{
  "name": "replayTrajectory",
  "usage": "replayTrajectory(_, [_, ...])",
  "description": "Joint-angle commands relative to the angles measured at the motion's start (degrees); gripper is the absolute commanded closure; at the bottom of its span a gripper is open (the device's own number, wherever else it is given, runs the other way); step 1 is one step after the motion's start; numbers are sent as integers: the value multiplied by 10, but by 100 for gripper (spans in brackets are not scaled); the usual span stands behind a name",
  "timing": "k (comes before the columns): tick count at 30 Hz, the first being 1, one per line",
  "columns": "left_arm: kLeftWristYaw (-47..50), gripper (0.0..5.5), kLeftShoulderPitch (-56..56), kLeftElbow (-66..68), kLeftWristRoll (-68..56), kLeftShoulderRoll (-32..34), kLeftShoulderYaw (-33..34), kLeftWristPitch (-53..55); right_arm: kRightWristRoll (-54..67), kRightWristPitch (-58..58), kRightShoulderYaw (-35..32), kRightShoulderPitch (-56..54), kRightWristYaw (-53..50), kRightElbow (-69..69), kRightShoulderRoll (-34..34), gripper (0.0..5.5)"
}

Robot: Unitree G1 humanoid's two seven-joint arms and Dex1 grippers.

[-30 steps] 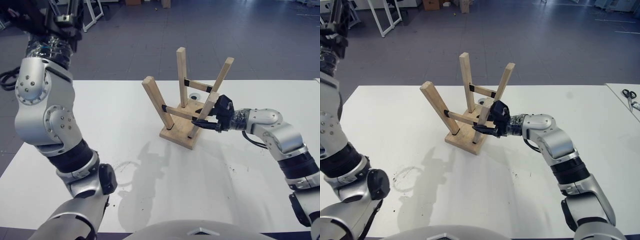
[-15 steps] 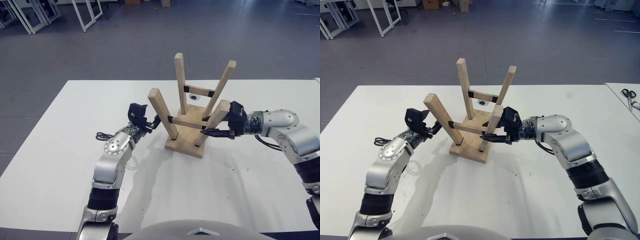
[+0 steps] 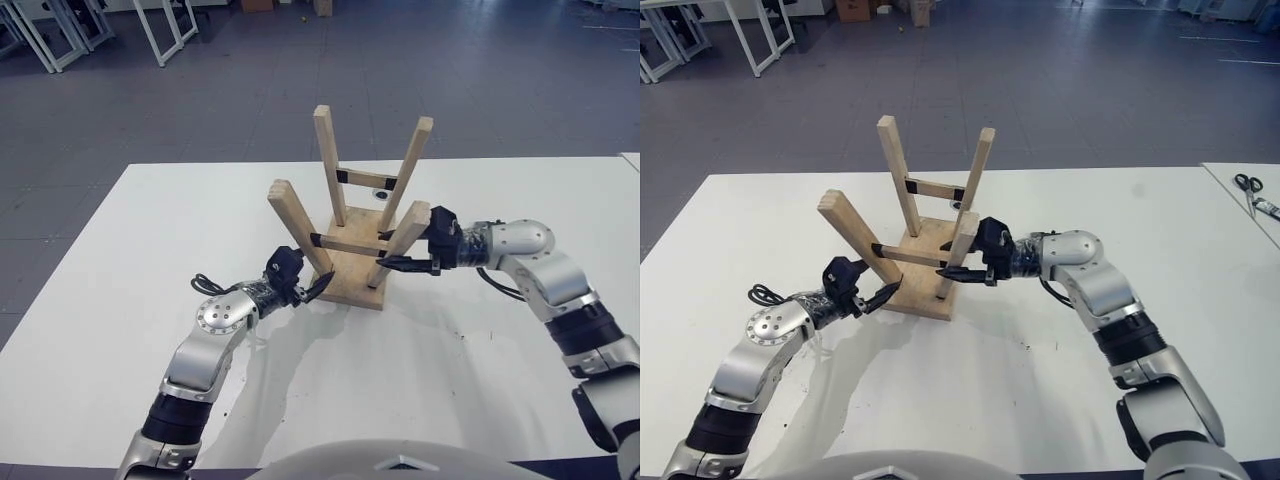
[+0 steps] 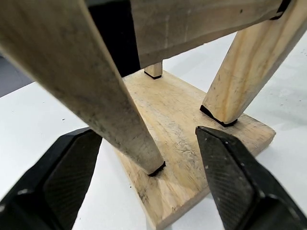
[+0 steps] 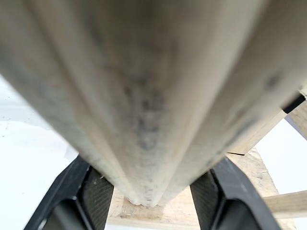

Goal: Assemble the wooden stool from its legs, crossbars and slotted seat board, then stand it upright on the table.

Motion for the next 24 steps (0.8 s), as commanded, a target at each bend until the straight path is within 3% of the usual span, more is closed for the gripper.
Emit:
replayTrajectory(1, [1,198,3,-6,7,-6,-14,4,-94,23,62,57,2,52,3,348])
replayTrajectory(7, [18,202,12,-11,15,-21,-21,9,-121,23,34,20,5,78,8,225])
replayTrajectory(11, [30,202,17,-10,32,-19,-27,13,-176,33,5,30,21,37,-83,151])
replayTrajectory(14, [40,202,27,8,61,-12,-49,31,-172,127,-90,51,-73,-56,-101,132])
replayTrajectory(17, [57,202,39,37,75,-21,-53,47,-94,305,-230,49,-235,-219,-7,132])
replayTrajectory(20, [84,202,57,72,83,-30,-47,46,37,509,-357,7,-400,-397,163,132])
replayTrajectory(22, [93,202,67,82,88,-29,-46,41,117,594,-389,-24,-492,-494,277,173])
replayTrajectory(24, [97,202,70,84,87,-28,-46,38,160,651,-406,-54,-549,-544,338,208])
